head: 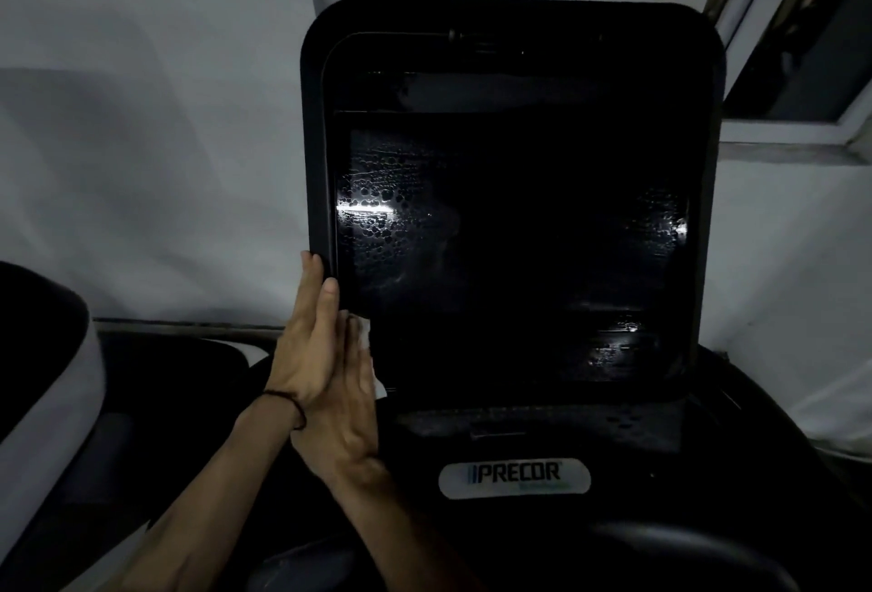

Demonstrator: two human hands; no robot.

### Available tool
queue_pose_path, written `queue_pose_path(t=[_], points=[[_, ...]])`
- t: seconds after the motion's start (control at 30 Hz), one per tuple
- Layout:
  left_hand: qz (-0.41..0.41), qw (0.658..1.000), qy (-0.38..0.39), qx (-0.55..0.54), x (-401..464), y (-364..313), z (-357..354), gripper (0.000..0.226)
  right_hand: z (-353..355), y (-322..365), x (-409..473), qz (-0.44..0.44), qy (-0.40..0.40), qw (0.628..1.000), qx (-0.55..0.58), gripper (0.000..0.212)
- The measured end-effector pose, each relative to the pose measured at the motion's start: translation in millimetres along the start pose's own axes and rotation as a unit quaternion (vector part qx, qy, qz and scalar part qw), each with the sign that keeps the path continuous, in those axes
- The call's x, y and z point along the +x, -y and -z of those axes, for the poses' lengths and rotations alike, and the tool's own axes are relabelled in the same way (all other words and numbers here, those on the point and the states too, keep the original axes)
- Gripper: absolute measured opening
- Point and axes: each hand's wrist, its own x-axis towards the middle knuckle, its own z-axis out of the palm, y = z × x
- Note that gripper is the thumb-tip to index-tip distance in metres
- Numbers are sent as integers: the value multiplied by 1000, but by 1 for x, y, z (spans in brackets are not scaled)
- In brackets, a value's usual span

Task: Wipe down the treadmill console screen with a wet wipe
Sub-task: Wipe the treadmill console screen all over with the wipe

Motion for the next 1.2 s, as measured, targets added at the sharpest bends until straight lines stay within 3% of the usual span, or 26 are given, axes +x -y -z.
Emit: queue_pose_path(t=[0.13,0.27,0.43,0.63,0.73,0.9,1.03,1.2], points=[[1,1000,-2,-12,1,1,2,75,9,-25,-8,29,-49,998,-24,90],[-4,1000,-28,-3,-1,1,-5,66,21,-95,-18,63,-74,995,-24,86],[-6,999,-41,5,-3,1,-12,64,41,-230,-48,-49,-89,991,-93,87],[-9,998,-54,14,-2,2,-17,62,66,-346,-91,-214,-133,967,-30,84],[-10,998,-58,17,-2,3,-19,64,65,-346,-93,-234,-131,963,-18,87],[-13,997,-73,17,0,5,-24,68,57,-271,-67,-284,-131,950,-2,88],[-19,997,-70,11,0,8,-25,68,36,-171,-51,-148,-108,983,-21,83],[-15,999,-51,-5,-1,9,-15,60,25,-86,-28,144,-92,983,63,68]])
